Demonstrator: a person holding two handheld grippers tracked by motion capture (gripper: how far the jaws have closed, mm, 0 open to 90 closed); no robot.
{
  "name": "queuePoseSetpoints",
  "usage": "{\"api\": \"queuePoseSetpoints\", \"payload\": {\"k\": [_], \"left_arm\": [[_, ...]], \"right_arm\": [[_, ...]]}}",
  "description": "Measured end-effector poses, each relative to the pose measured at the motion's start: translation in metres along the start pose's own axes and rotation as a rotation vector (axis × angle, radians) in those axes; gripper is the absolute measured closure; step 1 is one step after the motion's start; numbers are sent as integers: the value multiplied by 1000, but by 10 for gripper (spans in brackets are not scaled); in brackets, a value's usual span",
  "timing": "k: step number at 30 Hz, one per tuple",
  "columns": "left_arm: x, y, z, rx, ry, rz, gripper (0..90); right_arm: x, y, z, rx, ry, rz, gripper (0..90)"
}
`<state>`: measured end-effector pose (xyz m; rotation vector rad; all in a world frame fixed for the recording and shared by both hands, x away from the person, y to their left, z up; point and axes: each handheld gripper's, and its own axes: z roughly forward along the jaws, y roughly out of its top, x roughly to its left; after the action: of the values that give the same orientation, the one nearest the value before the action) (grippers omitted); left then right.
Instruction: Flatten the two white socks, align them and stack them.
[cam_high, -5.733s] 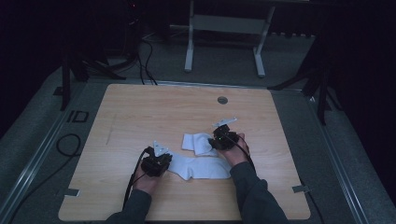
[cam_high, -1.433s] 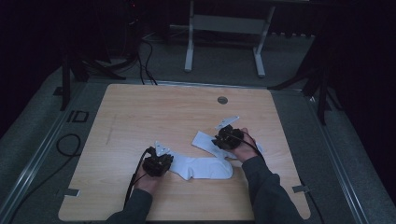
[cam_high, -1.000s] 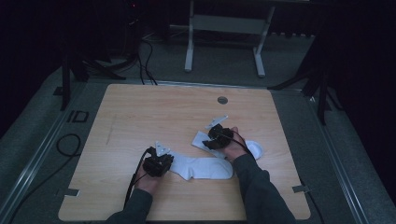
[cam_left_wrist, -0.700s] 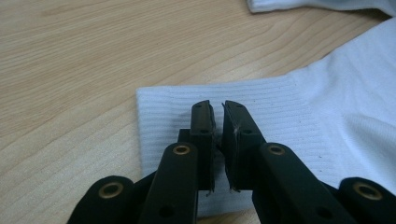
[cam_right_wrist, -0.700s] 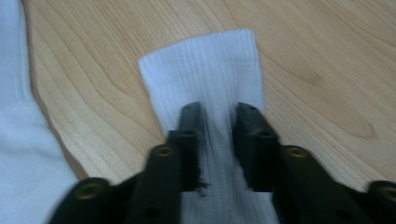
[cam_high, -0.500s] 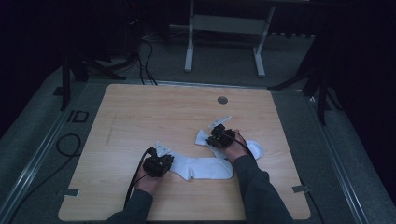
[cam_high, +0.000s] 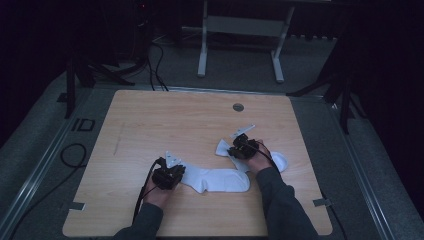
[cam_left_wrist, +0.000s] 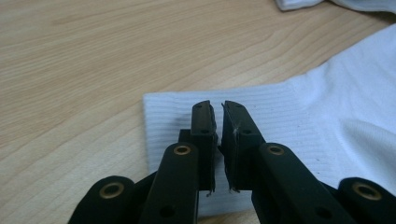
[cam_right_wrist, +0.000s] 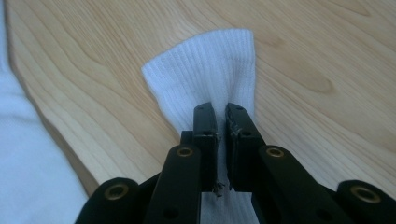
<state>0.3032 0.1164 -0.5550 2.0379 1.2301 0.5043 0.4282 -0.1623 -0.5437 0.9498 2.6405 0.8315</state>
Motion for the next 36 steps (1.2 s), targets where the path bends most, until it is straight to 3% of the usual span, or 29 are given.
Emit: {"api": "queuePoseSetpoints", "payload": {"k": [7, 18, 19, 20, 36], "left_arm": [[3, 0, -2, -8, 7, -11, 824], [4, 0, -3, -9, 18, -7, 804], [5, 0, -3, -9, 19, -9, 804], [5, 0, -4, -10, 19, -9, 797], [14, -1, -5, -1, 37, -49, 781]], "right_arm": [[-7, -8, -13, -4, -16, 23, 839], [-1, -12, -61, -101, -37, -1, 839], [0, -12, -65, -108, -36, -2, 839], [3, -13, -80, -140, -32, -9, 839], [25, -2, -143, -285, -16, -79, 838]]}}
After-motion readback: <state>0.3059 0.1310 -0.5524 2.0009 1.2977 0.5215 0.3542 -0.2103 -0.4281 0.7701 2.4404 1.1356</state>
